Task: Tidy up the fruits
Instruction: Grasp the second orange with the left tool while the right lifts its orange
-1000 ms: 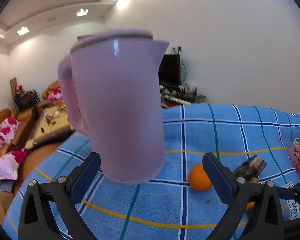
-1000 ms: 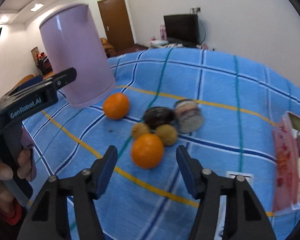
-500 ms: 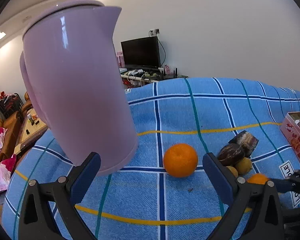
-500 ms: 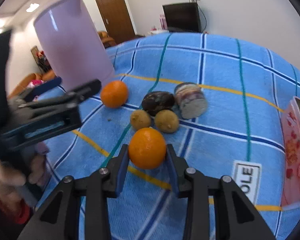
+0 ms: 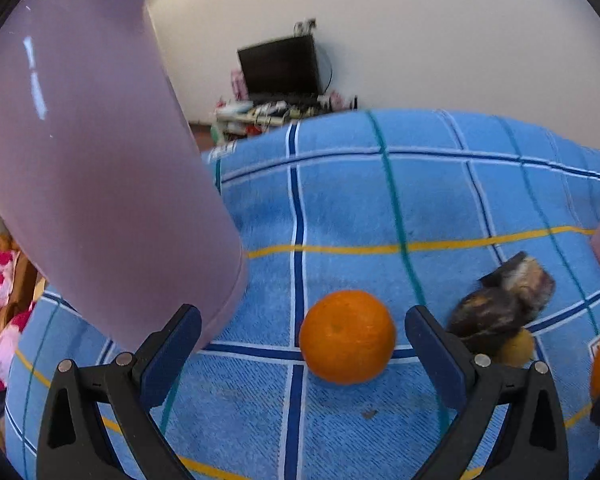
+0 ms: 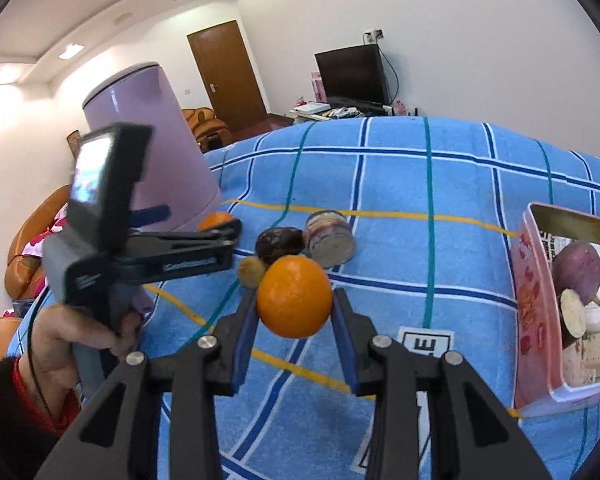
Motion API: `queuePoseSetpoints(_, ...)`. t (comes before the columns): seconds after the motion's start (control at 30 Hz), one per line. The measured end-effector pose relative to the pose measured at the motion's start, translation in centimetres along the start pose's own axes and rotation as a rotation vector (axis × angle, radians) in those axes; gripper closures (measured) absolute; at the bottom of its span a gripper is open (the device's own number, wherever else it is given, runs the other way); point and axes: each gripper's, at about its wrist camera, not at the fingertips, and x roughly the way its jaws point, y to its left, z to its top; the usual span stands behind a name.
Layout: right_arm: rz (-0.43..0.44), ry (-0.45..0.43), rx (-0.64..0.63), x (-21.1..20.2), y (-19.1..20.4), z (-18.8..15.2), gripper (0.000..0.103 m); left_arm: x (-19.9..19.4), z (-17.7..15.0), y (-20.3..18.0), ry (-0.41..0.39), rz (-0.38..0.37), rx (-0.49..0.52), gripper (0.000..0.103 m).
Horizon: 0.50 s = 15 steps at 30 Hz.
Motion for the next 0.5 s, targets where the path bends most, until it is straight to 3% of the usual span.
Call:
queuePoseSetpoints(0.1, 0.002, 0.006, -0.007, 0.1, 0.3, 0.0, 0.064, 1.4, 0.1, 0.1, 0.089, 0.004, -0.011, 0.001)
queuePoseSetpoints(0.27, -0.001, 0.009, 0.001, 0.6, 0.2, 0.0, 0.064, 1.8, 0.1, 1.2, 0.116, -0.045, -0.074, 0.003)
queuePoseSetpoints(0.33, -0.005, 0.011, 0.003, 0.9, 0.2, 0.0, 0.064, 1.7, 0.1, 1.2, 0.112, -0.065, -0.079, 0.010)
queuePoseSetpoints(0.5, -0.019, 0.004, 0.008, 1.0, 0.0, 0.0, 0.064, 0.6, -0.1, 0.2, 0.071, -0.111, -0.030, 0.042)
